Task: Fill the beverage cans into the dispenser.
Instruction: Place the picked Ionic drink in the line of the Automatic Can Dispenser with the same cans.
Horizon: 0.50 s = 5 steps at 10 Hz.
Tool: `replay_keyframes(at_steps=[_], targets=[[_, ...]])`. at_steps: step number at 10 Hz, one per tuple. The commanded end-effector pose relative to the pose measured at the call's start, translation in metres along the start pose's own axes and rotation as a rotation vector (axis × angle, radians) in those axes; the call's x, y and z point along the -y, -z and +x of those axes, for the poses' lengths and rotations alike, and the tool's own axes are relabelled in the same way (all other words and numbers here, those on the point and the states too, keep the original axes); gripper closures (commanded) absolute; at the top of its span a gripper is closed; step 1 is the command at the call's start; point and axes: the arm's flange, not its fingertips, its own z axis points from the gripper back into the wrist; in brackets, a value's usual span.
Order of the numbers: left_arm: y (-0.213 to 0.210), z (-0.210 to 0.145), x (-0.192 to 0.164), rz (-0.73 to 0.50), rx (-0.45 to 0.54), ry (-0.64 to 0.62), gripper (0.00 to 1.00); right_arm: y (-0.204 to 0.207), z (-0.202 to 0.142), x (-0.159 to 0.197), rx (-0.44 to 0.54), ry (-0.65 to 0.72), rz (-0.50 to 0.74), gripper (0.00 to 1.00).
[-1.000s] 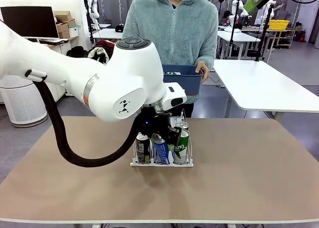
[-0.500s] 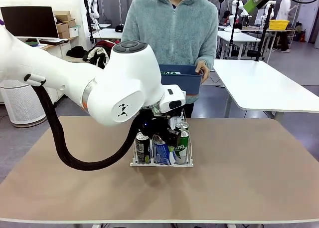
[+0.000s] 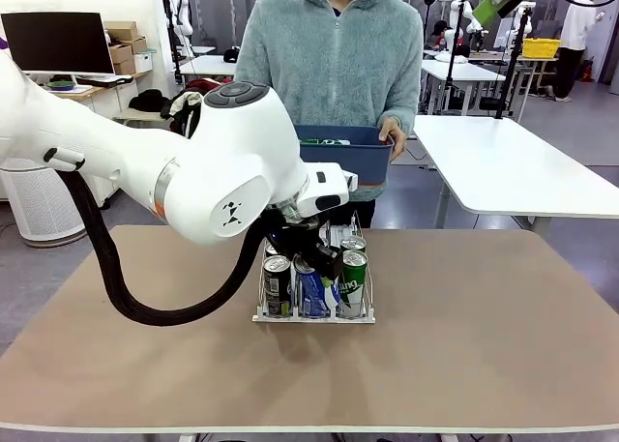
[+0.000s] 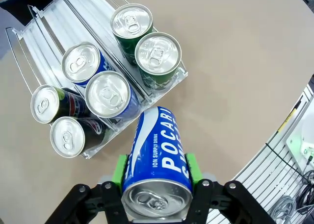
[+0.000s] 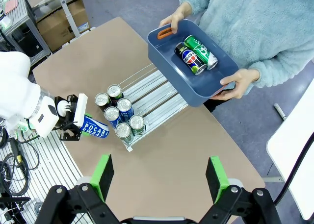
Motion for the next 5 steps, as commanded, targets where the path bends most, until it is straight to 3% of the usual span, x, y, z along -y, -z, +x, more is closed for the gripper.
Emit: replay_keyframes(at_steps=[1, 5], targets=[[-0.002, 0.000, 0.006, -0.001, 0.004, -0.019, 0.43, 0.000, -0.002, 0.001, 0.003, -0.006, 0.005, 0.00], [0.008, 0.016, -0.020, 0.041, -0.009, 0.043, 0.43, 0.000, -0.002, 0.001, 0.003, -0.006, 0.005, 0.00]])
